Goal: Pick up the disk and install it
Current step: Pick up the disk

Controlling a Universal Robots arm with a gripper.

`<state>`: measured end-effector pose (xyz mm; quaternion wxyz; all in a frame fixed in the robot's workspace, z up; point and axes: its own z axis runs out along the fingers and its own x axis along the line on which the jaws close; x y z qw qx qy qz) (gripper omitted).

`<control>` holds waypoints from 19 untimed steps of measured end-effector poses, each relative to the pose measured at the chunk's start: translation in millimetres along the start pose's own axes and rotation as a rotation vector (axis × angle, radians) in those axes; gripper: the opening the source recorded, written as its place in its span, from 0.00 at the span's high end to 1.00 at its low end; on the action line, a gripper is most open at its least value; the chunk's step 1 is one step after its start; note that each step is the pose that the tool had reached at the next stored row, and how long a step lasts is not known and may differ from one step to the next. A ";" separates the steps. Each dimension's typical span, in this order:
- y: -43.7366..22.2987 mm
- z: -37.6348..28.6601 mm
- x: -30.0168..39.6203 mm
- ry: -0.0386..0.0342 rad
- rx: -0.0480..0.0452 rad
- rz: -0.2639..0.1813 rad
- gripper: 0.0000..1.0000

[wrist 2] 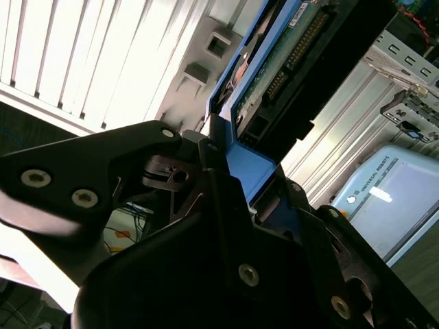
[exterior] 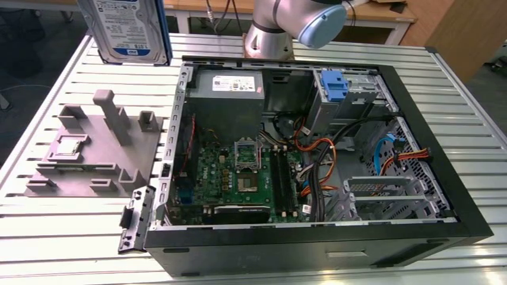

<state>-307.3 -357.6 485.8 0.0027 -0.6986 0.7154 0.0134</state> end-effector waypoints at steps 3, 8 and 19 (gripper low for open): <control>-1.6 -0.1 -0.1 0.0001 -0.0001 0.000 0.63; -2.2 -0.1 -0.1 0.0001 -0.0001 0.000 0.63; -2.5 -0.2 5.3 0.0000 0.0000 0.000 0.63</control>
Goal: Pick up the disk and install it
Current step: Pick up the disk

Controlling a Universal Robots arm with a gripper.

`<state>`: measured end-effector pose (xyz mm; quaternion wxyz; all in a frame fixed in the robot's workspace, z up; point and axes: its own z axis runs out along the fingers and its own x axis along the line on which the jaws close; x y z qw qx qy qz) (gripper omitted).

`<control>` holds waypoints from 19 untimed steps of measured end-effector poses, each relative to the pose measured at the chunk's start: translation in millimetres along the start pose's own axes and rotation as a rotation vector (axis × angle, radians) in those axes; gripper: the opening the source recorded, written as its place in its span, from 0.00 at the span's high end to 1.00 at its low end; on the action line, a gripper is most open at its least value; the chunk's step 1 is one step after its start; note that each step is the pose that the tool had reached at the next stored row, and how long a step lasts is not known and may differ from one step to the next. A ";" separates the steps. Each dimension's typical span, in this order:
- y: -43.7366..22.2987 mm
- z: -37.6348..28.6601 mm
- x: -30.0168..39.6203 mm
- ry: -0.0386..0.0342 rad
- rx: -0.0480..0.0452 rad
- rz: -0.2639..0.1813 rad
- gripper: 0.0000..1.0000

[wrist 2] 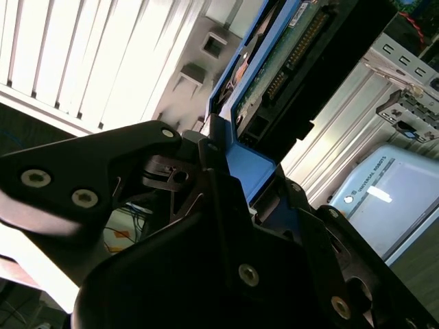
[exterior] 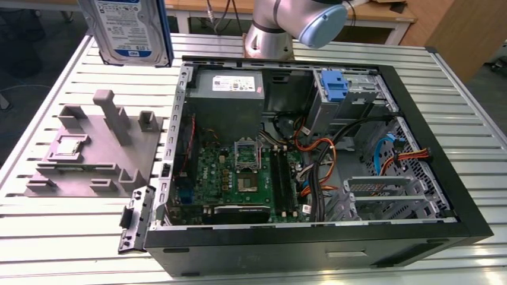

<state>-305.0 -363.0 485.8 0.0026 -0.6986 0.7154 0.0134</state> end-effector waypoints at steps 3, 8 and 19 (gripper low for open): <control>-0.2 -0.1 4.5 0.0001 0.0000 0.000 0.63; -11.2 -0.1 5.3 0.0001 0.0001 0.000 0.63; -33.3 -0.2 4.8 0.0000 0.0001 0.000 0.63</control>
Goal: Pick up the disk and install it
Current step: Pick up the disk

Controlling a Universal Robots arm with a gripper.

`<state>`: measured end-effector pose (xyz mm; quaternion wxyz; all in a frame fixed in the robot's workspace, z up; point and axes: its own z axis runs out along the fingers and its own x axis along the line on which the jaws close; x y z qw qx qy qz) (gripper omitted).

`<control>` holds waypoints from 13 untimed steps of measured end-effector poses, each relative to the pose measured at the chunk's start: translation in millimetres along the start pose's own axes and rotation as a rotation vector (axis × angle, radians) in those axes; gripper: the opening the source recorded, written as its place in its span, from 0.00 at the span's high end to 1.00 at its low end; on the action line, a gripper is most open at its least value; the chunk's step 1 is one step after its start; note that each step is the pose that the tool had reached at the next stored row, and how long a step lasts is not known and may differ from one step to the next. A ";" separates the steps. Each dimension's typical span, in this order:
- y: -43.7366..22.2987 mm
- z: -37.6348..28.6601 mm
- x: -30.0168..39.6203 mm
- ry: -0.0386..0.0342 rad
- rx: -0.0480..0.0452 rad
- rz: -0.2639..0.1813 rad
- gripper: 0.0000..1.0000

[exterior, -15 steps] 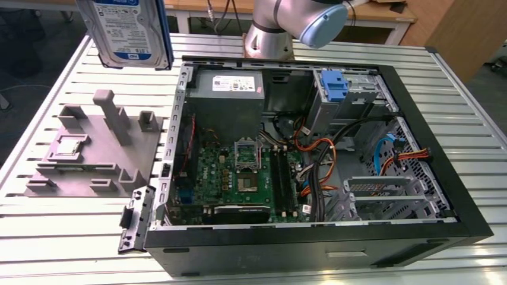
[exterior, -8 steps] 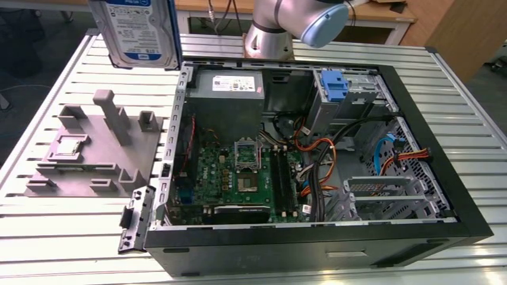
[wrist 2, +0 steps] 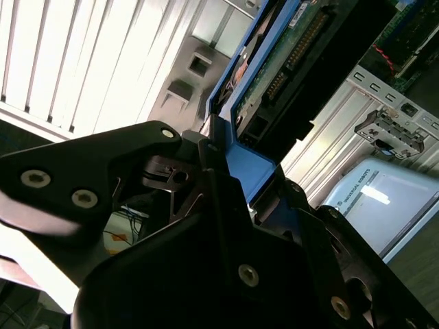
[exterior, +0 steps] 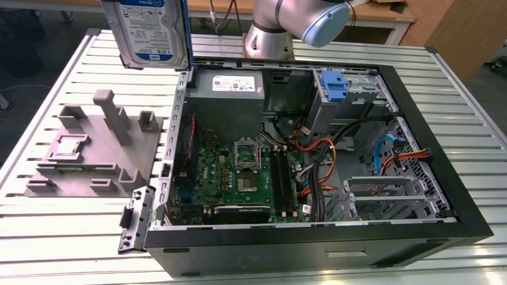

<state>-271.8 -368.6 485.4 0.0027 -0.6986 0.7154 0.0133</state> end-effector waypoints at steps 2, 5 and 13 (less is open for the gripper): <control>-0.1 0.0 0.0 0.0001 0.0000 0.000 0.63; -0.7 0.0 0.0 0.0011 0.0000 0.000 0.63; -2.1 0.0 0.4 0.0013 -0.0001 0.000 0.63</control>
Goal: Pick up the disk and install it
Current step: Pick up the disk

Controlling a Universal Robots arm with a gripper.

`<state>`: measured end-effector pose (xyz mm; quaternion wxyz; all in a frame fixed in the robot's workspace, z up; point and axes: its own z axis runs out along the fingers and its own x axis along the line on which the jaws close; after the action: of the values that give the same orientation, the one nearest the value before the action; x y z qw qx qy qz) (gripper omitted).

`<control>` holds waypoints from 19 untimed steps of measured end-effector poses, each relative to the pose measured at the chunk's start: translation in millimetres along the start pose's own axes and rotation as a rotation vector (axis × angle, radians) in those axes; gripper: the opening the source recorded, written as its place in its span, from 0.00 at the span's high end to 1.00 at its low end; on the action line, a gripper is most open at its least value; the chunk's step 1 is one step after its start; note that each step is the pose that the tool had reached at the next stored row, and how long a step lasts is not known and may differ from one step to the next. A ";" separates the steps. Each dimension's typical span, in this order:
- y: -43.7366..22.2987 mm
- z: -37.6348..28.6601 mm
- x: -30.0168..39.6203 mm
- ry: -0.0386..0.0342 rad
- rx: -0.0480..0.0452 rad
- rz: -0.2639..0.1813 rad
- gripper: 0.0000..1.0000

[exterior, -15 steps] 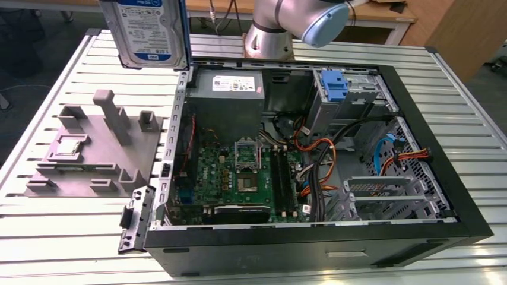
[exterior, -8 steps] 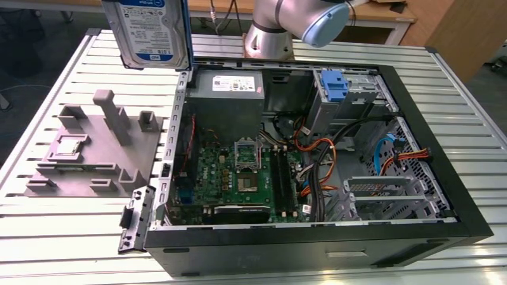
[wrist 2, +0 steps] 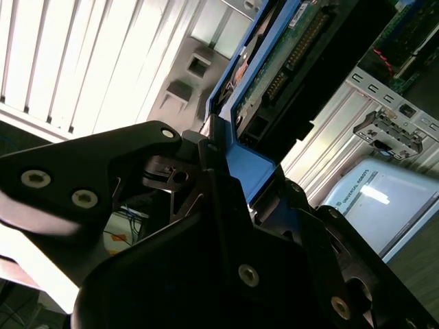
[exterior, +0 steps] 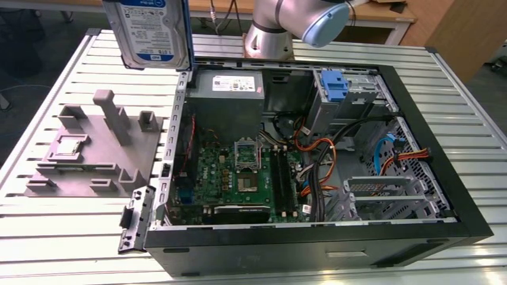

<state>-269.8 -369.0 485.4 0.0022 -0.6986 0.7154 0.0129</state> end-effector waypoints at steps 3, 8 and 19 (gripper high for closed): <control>-0.3 0.0 2.8 0.0002 0.0000 0.000 0.63; -5.2 0.5 9.0 0.0002 0.0001 0.000 0.63; -54.8 0.0 8.1 0.0003 0.0000 0.000 0.63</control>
<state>-215.2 -378.4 484.4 0.0021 -0.6986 0.7154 0.0128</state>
